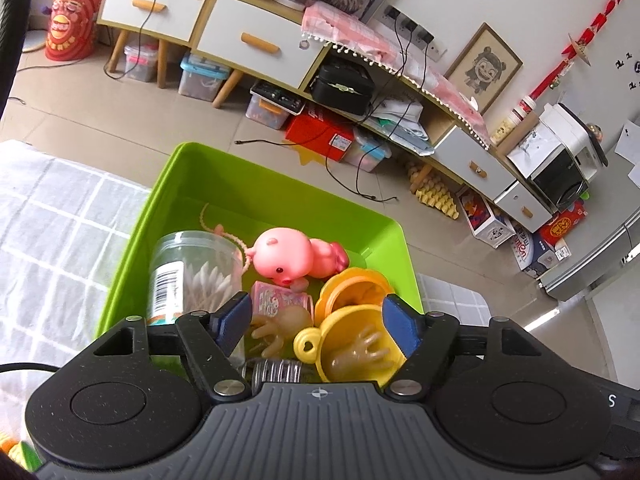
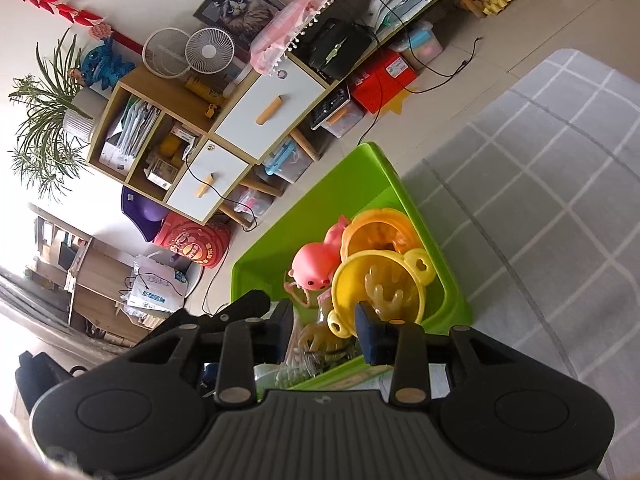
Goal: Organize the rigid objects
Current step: 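Withdraw both tools from the bin toward the grapes and toy corn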
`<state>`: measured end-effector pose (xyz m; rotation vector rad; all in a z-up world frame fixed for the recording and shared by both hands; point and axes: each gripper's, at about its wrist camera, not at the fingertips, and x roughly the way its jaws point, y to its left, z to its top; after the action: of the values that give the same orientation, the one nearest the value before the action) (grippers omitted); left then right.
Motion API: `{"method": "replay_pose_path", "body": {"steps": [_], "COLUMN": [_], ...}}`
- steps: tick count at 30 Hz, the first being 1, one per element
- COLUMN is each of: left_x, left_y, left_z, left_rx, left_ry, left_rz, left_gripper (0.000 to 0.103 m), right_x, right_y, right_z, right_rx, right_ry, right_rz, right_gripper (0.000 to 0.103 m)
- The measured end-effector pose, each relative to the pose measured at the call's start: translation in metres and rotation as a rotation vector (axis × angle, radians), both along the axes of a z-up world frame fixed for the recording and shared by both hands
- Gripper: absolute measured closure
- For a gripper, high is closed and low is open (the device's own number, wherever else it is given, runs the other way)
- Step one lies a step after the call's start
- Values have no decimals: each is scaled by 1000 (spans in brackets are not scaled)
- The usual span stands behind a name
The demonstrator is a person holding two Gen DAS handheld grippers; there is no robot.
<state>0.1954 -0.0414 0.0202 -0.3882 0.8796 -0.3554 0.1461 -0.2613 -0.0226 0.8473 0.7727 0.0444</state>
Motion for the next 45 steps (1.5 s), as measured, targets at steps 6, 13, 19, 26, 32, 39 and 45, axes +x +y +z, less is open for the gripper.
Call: {"method": "replay_pose_path", "body": {"steps": [6, 13, 19, 26, 32, 39, 45], "left_x": [-20, -45, -67, -92, -103, -111, -112], "left_y": [12, 27, 31, 37, 41, 59, 81], "left_z": [5, 6, 4, -2, -5, -9, -10], "left_rx": [-7, -3, 23, 96, 146, 165, 209], "left_ry": [15, 27, 40, 56, 52, 54, 62], "left_rz": [11, 41, 62, 111, 138, 179, 278], "left_gripper": [25, 24, 22, 19, 16, 8, 3], "right_x": [-18, -38, -52, -63, -67, -62, -54], "right_y": [0, 4, 13, 19, 24, 32, 40], "right_z": [3, -2, -7, -12, -17, -25, -30], "right_rx": [-13, -13, -38, -75, -125, -166, -185], "right_ry": [11, 32, 57, 72, 88, 134, 164], "right_rz": [-2, 7, 27, 42, 68, 101, 109], "right_gripper": [83, 83, 83, 81, 78, 75, 56]}}
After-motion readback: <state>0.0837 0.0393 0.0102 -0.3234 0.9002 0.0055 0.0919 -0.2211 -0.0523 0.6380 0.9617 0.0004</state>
